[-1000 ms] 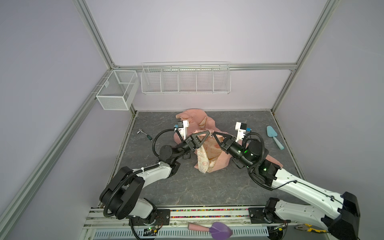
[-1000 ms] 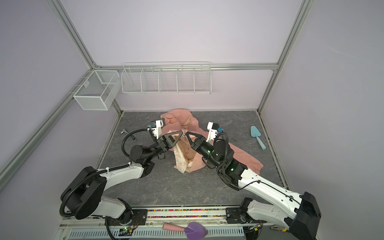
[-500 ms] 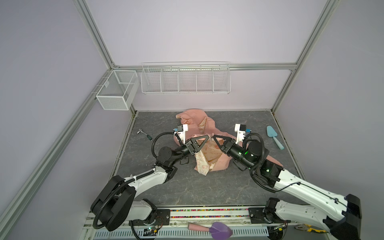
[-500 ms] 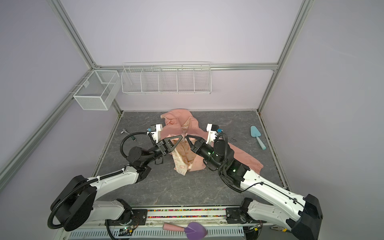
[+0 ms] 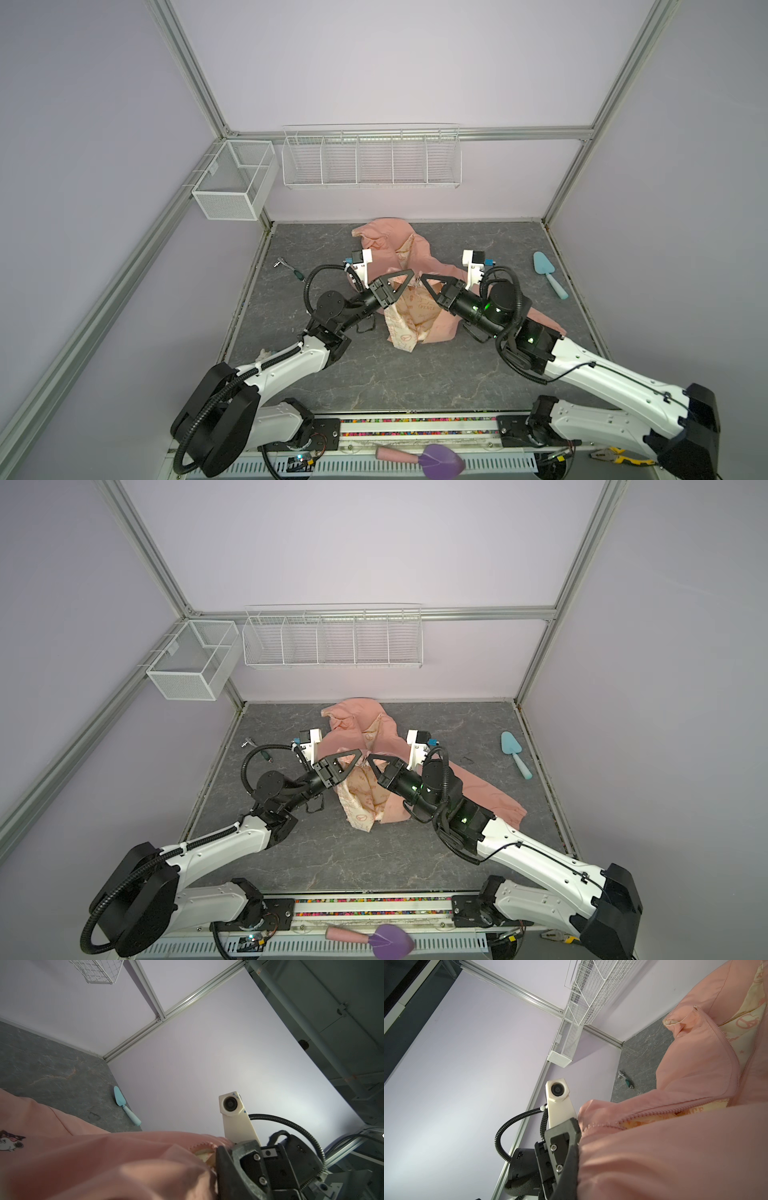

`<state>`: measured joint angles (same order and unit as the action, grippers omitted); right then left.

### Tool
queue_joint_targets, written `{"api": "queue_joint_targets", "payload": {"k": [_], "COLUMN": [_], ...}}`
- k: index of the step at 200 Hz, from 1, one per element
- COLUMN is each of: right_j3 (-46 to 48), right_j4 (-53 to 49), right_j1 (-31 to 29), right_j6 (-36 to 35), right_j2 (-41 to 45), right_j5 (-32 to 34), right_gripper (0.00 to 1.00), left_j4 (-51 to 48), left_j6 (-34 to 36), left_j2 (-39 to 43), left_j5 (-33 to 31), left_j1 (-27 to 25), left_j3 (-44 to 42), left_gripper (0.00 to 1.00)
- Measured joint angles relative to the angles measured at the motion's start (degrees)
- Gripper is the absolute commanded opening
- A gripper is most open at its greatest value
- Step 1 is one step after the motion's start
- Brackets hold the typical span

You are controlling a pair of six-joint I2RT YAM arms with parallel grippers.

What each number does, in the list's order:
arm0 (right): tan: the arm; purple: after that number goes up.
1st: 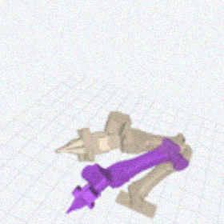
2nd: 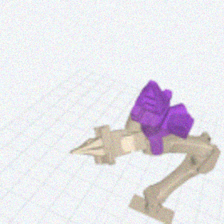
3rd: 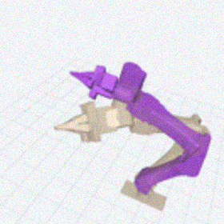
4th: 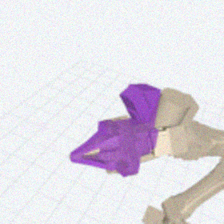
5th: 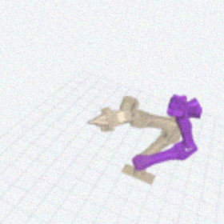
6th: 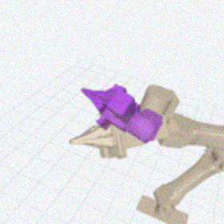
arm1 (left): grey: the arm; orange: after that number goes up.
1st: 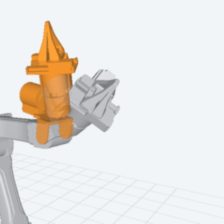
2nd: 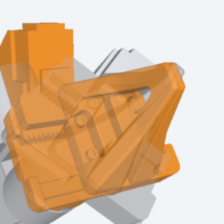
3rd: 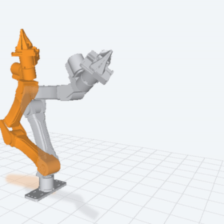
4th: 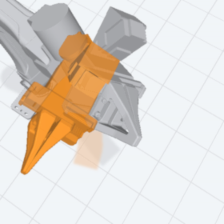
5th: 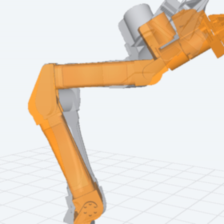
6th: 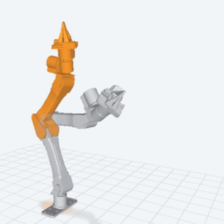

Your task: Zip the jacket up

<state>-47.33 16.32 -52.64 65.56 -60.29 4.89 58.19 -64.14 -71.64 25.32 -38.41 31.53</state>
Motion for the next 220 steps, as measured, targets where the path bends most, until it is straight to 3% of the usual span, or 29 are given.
{"api": "queue_joint_targets", "payload": {"k": [86, 142, 220], "right_j3": [0.02, 0.04, 0.11], "right_j4": [-0.28, -0.26, -0.26], "right_j1": [0.04, 0.11, 0.11], "right_j6": [0.0, 0.0, 0.0], "right_j2": [-0.09, -0.7, -1.55], "right_j5": [-0.28, -0.31, -0.85], "right_gripper": [0.06, 0.06, 0.06], "left_j4": [-6.21, -11.23, -11.47], "left_j6": [-0.7, -1.77, -3.72], "left_j2": [2.64, 6.86, 4.9], "left_j5": [-0.46, -1.11, -2.49], "left_j1": [-1.53, -1.79, -1.79], "left_j3": [0.0, -1.07, -1.07], "left_gripper": [0.42, 0.54, 0.51]}}
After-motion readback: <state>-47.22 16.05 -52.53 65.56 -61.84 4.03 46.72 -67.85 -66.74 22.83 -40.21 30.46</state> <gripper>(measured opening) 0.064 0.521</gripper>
